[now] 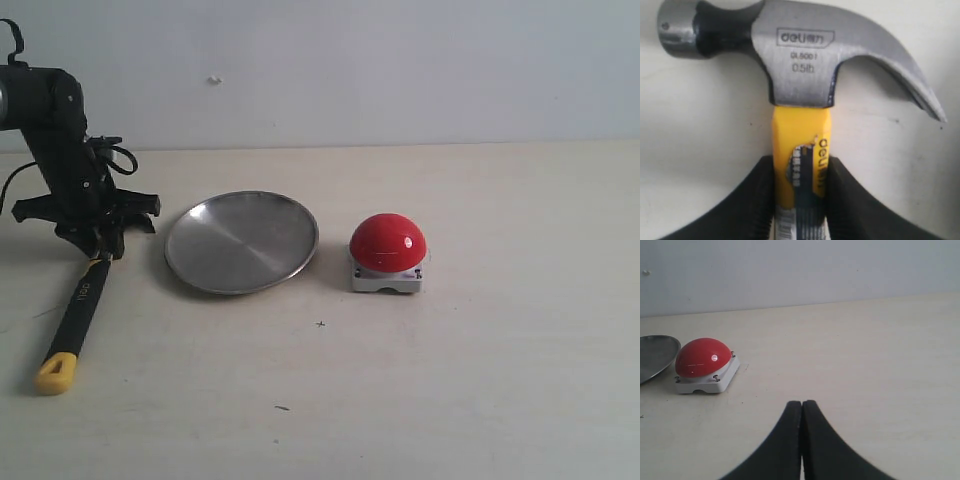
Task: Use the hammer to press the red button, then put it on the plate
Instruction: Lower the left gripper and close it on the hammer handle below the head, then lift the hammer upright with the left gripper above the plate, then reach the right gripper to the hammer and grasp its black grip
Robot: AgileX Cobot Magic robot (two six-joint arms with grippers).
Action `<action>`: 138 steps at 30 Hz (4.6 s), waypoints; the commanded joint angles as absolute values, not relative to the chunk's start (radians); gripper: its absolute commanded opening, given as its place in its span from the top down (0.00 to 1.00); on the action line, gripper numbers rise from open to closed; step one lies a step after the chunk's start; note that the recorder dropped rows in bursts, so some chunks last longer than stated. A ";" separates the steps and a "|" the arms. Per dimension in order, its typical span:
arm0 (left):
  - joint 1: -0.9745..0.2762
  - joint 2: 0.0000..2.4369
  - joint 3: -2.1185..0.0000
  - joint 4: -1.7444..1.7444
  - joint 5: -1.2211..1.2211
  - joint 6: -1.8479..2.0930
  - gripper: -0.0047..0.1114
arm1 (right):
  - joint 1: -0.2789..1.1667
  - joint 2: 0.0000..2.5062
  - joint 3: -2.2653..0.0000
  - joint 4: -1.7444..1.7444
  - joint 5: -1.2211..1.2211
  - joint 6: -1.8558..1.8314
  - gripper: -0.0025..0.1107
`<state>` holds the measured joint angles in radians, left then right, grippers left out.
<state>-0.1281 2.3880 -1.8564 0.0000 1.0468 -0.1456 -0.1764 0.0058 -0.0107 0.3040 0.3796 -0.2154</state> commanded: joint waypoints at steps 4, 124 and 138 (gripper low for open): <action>-0.129 2.349 -1.859 -0.008 0.981 -0.109 0.96 | -0.182 0.000 -0.007 0.307 0.369 -0.215 0.98; -0.208 1.513 -1.007 -1.744 0.353 1.431 0.96 | 0.565 2.042 -1.405 1.744 0.524 -1.674 0.41; -0.208 1.513 -1.003 -1.744 0.353 1.431 0.96 | 0.565 2.123 -1.505 1.744 0.438 -1.543 0.73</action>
<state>-0.2081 1.5313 -0.9898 -1.7231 0.3361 1.4313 0.5634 2.1226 -1.4983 1.7407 0.4616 -1.5700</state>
